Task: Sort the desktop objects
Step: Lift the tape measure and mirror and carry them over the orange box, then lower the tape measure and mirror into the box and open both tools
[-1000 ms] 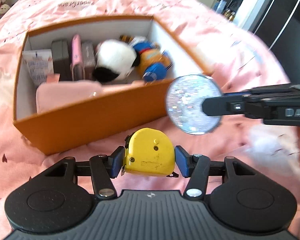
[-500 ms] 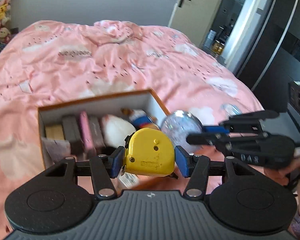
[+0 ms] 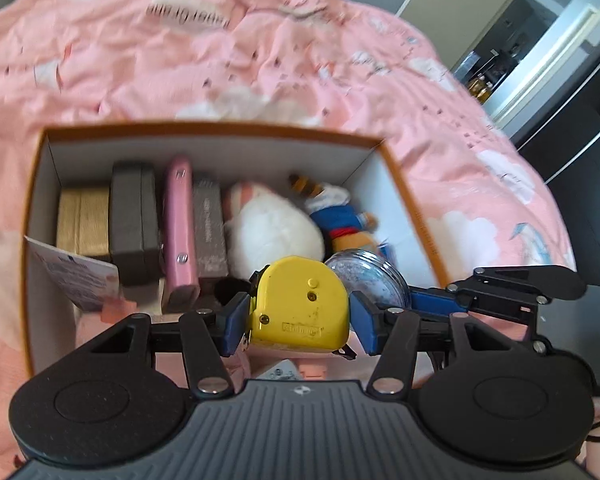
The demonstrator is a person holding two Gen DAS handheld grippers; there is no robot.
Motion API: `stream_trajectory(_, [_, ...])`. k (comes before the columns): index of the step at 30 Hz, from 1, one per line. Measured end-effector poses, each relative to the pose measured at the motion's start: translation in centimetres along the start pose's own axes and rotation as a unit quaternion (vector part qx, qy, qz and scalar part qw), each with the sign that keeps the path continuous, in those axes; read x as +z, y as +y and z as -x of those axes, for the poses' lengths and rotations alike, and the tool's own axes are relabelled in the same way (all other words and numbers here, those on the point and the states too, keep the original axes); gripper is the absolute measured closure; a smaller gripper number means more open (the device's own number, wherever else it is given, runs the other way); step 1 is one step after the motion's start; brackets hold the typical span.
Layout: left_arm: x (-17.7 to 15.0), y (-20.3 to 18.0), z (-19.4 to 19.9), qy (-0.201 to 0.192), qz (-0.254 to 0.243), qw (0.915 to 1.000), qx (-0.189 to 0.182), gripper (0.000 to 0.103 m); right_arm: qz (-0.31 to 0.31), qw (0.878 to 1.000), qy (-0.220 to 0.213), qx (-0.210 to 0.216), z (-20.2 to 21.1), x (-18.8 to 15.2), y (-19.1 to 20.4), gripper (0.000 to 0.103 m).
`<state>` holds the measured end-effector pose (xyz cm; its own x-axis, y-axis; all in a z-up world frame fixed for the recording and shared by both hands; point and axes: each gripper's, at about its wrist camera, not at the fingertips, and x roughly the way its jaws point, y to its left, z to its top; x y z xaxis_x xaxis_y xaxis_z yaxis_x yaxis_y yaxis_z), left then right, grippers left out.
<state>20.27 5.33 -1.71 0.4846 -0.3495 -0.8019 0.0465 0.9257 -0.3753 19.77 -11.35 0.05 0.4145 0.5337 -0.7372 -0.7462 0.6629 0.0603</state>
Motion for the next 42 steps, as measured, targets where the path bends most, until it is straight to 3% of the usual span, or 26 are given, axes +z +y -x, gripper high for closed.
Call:
stream_trajectory(5, [-0.2, 1.0, -1.8, 0.020, 0.014, 0.9996, 0.013, 0.040, 0.073, 0.997, 0.029, 0.003, -1.8, -0.5, 0.8, 0.089])
stream_trajectory(11, [-0.2, 1.6, -2.8, 0.027, 0.026, 0.9990, 0.023, 0.040, 0.176, 0.983, 0.049, 0.006, -2.8, -0.3, 2.2, 0.089])
stream_trajectory(17, [-0.2, 2.3, -3.4, 0.031, 0.035, 0.9982, 0.037, 0.040, 0.227, 0.971, 0.066, 0.016, -3.5, 0.3, 2.4, 0.089])
stream_trajectory(30, [-0.4, 2.4, -4.0, 0.043, 0.040, 0.9967, 0.056, 0.039, 0.190, 0.979, 0.071, 0.026, -4.2, 0.3, 1.9, 0.085])
stream_trajectory(34, [-0.4, 2.2, -3.1, 0.033, 0.034, 0.9969, 0.063, 0.036, 0.170, 0.983, 0.065, 0.036, -3.7, 0.3, 1.8, 0.082])
stream_trajectory(36, [-0.4, 1.9, -2.4, 0.027, 0.033, 0.9972, 0.062, 0.036, 0.158, 0.985, 0.060, 0.040, -3.2, 0.3, 1.7, 0.074])
stream_trajectory(38, [-0.4, 1.6, -1.6, 0.018, 0.027, 0.9974, 0.064, 0.035, 0.152, 0.986, 0.052, 0.042, -2.5, 0.3, 1.8, 0.072])
stream_trajectory(42, [-0.6, 0.2, 0.5, -0.016, 0.003, 0.9964, 0.083, 0.035, 0.125, 0.991, 0.036, 0.038, -1.1, 0.5, 1.9, 0.067])
